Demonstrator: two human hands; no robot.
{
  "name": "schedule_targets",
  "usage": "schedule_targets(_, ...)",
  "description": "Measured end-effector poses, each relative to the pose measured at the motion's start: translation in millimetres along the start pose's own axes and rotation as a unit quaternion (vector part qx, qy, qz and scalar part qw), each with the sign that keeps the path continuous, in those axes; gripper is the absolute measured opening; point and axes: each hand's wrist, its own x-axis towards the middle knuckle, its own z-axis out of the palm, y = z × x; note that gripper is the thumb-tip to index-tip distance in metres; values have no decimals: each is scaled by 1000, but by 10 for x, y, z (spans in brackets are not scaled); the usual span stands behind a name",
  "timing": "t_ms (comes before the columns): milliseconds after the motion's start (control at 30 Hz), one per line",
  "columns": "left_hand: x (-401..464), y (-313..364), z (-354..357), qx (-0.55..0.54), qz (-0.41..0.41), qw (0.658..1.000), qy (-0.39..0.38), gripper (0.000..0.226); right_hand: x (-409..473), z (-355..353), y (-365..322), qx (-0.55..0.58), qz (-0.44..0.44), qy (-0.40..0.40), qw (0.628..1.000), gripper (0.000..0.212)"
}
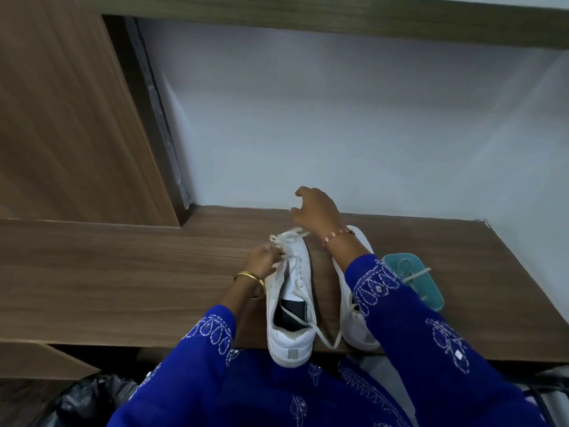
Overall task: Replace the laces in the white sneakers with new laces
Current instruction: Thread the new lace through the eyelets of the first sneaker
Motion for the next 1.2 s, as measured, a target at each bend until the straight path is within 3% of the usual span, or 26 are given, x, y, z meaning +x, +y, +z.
schedule_targets(133, 18, -4, -228, -273, -98, 955, -55, 34, -198, 134, 191, 25, 25, -17, 999, 20)
schedule_targets(267, -6, -9, -409, -390, -98, 916, 2, 32, -525, 327, 429, 25, 81, -209, 974, 31)
schedule_targets(400, -16, -33, -592, -416, -86, 901, 91, 31, -768, 414, 600, 20, 141, -378, 915, 35)
schedule_targets(533, 24, -154, -718, -392, -91, 902, 156, 28, -821, 492, 621, -13, 142, -409, 901, 34)
schedule_targets(667, -30, -237, -666, -242, -145, 939, 197, 23, -806, 561, 605, -35, 179, -445, 877, 26)
schedule_targets(733, -18, -327, -649, -150, -180, 951, 200, 19, -797, 565, 609, -40, 189, -448, 873, 24)
schedule_targets(800, -19, -411, -610, -64, -193, 956, 210, 35, -809, 519, 603, -19, 176, -439, 881, 19)
schedule_targets(900, -138, -285, -435, 74, -81, 965, 240, 21, -805, 377, 568, 138, 171, -383, 897, 17)
schedule_targets(933, -187, -226, -349, 91, -36, 969, 226, 13, -793, 311, 545, 212, 177, -356, 893, 18)
schedule_targets(1033, -307, -59, -139, 64, 59, 984, 153, 23, -694, 83, 452, 435, 171, -264, 844, 31)
schedule_targets(1200, -410, 172, 93, 64, 176, 982, 16, 42, -527, -371, 183, 569, 108, -153, 801, 32)
